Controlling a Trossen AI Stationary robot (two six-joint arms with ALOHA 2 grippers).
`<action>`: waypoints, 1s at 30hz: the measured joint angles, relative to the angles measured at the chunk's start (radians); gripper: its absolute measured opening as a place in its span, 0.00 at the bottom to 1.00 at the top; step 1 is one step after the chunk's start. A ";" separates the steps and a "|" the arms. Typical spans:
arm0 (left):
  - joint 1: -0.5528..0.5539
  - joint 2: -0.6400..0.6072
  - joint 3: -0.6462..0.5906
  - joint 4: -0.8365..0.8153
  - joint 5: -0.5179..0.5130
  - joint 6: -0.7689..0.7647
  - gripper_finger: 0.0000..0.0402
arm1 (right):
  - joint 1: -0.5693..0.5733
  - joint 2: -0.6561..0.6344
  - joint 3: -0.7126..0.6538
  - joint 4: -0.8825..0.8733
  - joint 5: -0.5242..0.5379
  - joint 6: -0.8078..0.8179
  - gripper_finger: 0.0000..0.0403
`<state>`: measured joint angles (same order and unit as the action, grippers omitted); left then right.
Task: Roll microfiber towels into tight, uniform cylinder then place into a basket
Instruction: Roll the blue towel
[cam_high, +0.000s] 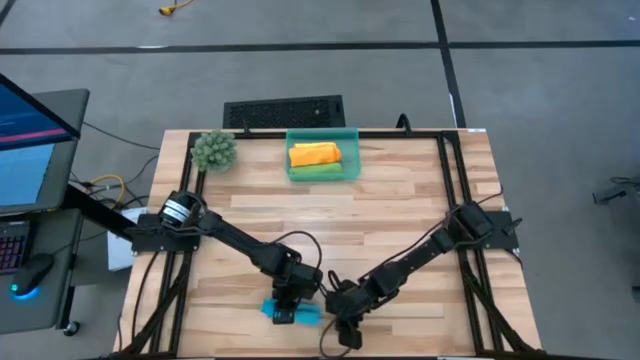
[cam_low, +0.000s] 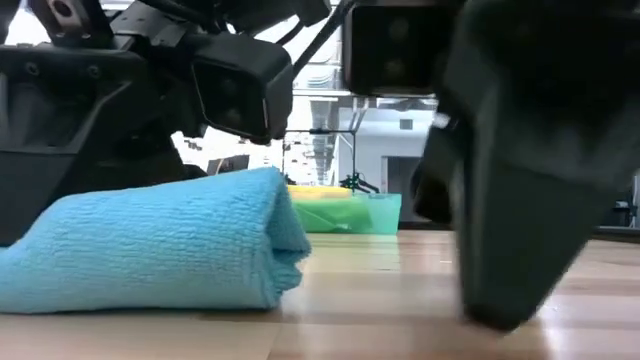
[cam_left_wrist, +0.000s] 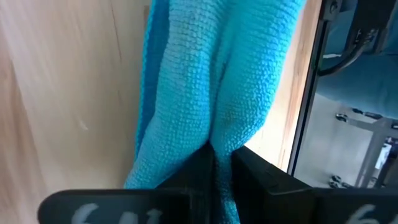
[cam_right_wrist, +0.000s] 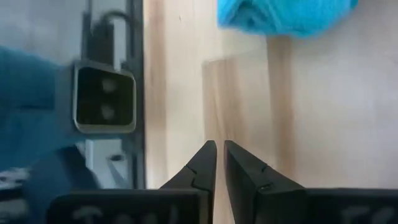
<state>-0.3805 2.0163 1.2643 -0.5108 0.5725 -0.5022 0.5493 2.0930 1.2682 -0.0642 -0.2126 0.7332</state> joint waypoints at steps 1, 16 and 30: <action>0.000 0.000 -0.006 0.004 0.003 0.000 0.08 | 0.006 -0.010 0.000 -0.017 0.001 -0.005 0.14; 0.018 0.000 -0.010 0.016 0.099 0.017 0.08 | 0.149 -0.277 0.001 -0.380 0.367 -0.104 0.07; 0.097 0.000 -0.009 0.039 0.153 -0.078 0.08 | 0.093 -0.230 0.001 -0.194 0.460 -0.326 0.18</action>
<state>-0.2837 2.0159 1.2549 -0.4719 0.7252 -0.5801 0.6426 1.8634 1.2694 -0.2580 0.2476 0.4071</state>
